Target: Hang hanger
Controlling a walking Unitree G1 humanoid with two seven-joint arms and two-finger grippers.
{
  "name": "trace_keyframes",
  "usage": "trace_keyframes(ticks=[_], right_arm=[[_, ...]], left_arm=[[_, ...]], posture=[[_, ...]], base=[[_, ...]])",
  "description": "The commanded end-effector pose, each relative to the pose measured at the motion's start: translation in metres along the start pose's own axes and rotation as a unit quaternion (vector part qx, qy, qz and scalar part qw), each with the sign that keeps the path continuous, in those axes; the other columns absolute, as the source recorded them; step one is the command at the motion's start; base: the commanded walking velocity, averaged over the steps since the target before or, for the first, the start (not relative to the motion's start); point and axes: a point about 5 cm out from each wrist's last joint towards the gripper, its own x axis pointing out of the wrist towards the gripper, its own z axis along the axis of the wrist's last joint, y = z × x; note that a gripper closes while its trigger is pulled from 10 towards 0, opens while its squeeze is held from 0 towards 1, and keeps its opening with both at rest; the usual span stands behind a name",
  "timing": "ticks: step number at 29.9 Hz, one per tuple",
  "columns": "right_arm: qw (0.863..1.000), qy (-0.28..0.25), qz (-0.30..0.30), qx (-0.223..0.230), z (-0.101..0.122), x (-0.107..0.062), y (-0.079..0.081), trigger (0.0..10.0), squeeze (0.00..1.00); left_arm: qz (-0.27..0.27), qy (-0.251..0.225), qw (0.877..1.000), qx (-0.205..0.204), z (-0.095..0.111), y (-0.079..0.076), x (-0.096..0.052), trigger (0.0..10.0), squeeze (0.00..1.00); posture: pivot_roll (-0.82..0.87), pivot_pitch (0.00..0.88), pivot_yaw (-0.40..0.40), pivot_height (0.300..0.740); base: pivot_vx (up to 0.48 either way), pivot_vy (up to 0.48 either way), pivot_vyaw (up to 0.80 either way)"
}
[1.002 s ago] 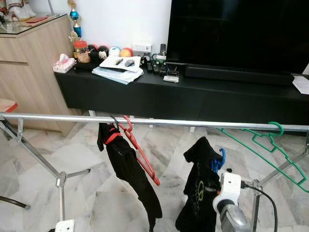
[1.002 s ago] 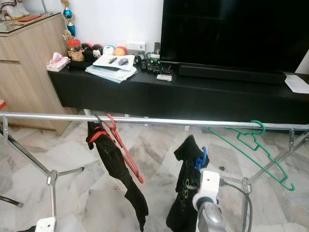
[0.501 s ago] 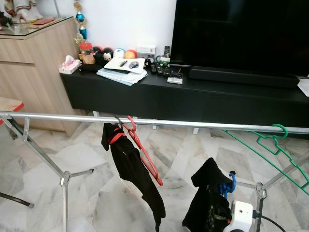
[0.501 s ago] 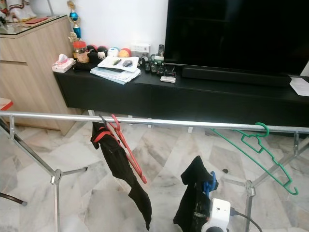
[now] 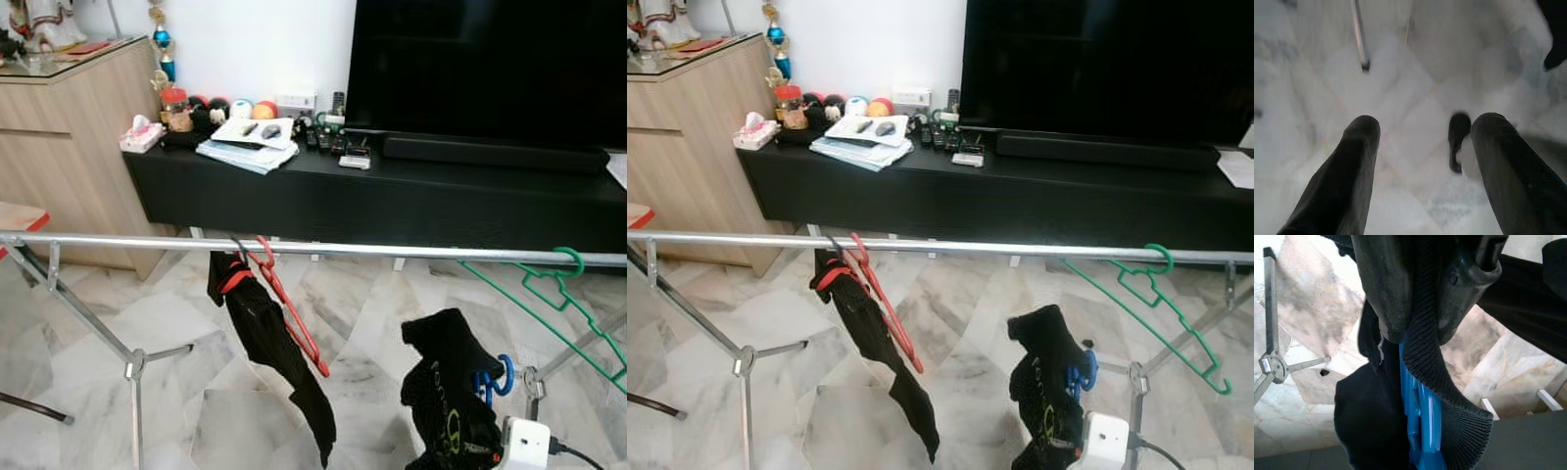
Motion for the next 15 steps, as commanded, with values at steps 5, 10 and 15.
trace_keyframes(ticks=[5, 10, 15], right_arm=[[1.0, -0.02, 0.024, -0.002, 0.015, 0.016, 0.021, 10.0, 0.0], [0.999, -0.006, 0.045, 0.004, 0.016, 0.022, 0.032, 10.0, 0.0], [0.999, 0.002, 0.045, 0.022, 0.017, 0.027, 0.04, 10.0, 0.0]], left_arm=[[0.012, -0.014, 1.0, 0.001, 0.011, 0.003, 0.003, 10.0, 0.0], [0.031, -0.022, 0.999, -0.02, 0.006, 0.008, 0.0, 10.0, 0.0], [0.044, -0.014, 0.998, -0.033, -0.003, 0.013, -0.004, 10.0, 0.0]], posture=[[0.1, 0.0, -0.008, 0.74], [0.19, 0.0, -0.06, 0.74], [0.21, 0.0, -0.05, 0.74]], base=[[0.0, 0.0, 0.0], [0.0, 0.0, 0.0], [0.0, 0.0, 0.0]])
